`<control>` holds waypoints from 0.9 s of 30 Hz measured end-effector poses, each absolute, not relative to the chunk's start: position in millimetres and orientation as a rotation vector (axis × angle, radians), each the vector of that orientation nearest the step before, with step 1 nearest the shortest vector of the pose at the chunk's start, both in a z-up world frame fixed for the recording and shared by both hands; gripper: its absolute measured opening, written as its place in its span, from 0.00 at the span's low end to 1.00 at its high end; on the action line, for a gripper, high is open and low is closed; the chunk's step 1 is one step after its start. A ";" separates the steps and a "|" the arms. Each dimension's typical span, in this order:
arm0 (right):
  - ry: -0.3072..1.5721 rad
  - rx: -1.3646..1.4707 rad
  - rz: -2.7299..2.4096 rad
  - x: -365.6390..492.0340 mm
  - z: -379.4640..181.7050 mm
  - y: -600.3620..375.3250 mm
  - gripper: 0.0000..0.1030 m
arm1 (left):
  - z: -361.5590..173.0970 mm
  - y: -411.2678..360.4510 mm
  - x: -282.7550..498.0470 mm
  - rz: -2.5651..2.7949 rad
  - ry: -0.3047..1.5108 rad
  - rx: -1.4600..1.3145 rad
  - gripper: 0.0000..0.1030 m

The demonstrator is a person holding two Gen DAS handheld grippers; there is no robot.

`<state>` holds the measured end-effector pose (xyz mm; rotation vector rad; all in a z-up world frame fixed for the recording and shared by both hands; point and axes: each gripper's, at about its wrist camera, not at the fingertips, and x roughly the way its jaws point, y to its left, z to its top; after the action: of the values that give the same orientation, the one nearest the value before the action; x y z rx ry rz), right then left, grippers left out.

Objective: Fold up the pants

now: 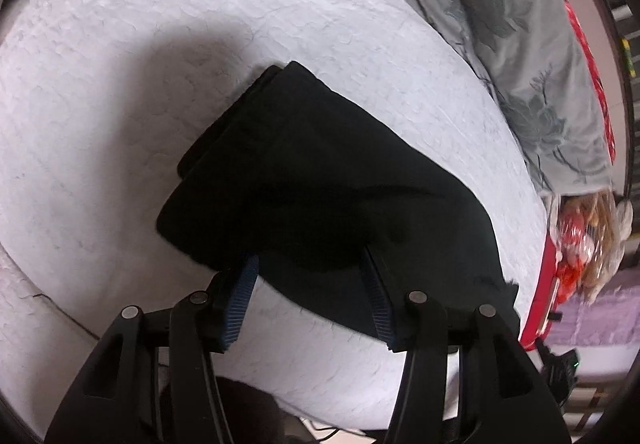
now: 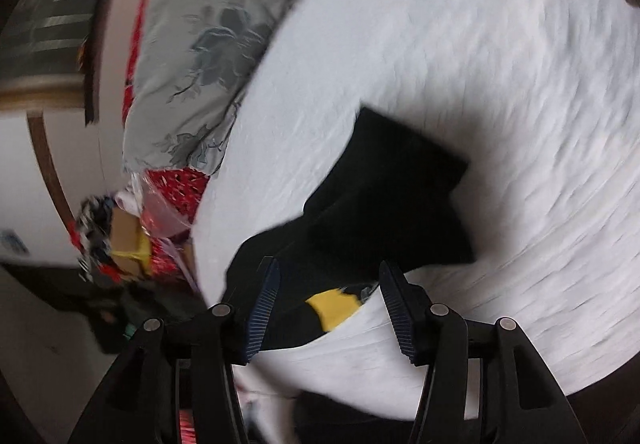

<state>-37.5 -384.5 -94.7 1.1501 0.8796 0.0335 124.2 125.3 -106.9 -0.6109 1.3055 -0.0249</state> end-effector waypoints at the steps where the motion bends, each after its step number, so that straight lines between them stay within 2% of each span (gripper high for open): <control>1: 0.884 1.194 0.032 -34.0 -100.7 -382.3 0.53 | -109.1 126.3 126.2 -0.021 1.310 -0.622 0.49; 9: 0.873 1.356 -0.100 -12.6 -137.0 -378.5 0.52 | -110.9 126.1 138.3 0.007 1.314 -0.636 0.48; 10: 0.862 1.346 -0.103 -11.3 -137.9 -378.2 0.48 | -110.7 126.5 138.8 0.010 1.313 -0.635 0.44; 12: 0.843 1.309 -0.104 -8.2 -137.0 -376.5 0.26 | -111.4 127.9 140.4 0.024 1.312 -0.633 0.35; 13: 0.838 1.289 -0.099 -5.8 -136.3 -376.0 0.08 | -111.8 129.2 140.2 0.031 1.311 -0.631 0.29; 14: 0.835 1.281 -0.092 -2.6 -135.5 -374.5 0.02 | -112.0 130.4 141.2 0.039 1.310 -0.632 0.26; 16: 0.837 1.238 -0.087 6.9 -128.0 -374.6 0.01 | -109.7 131.2 149.1 0.049 1.318 -0.628 0.16; 17: 0.831 1.210 -0.080 15.2 -118.4 -375.9 0.00 | -106.9 132.0 153.6 0.050 1.323 -0.634 0.14; 19: 0.763 1.176 -0.051 22.2 -92.2 -384.6 0.00 | -91.7 135.3 161.6 0.028 1.306 -0.673 0.14; 20: 0.719 1.171 0.000 23.5 -75.2 -387.8 0.06 | -83.2 135.9 163.0 0.010 1.294 -0.673 0.14; 22: 0.740 1.170 0.085 24.6 -58.8 -388.7 0.09 | -74.0 134.1 163.1 -0.017 1.279 -0.642 0.14; 25: 0.798 1.174 0.049 0.6 -64.0 -388.0 0.50 | -76.8 133.2 154.9 -0.026 1.286 -0.618 0.14; 27: 0.843 1.224 0.015 -19.7 -85.7 -386.1 0.51 | -82.3 134.1 150.4 -0.022 1.293 -0.620 0.14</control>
<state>-19.7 -386.1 -85.7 1.2242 0.8431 0.0152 150.4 134.1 -82.3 -0.6202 1.2934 -0.0221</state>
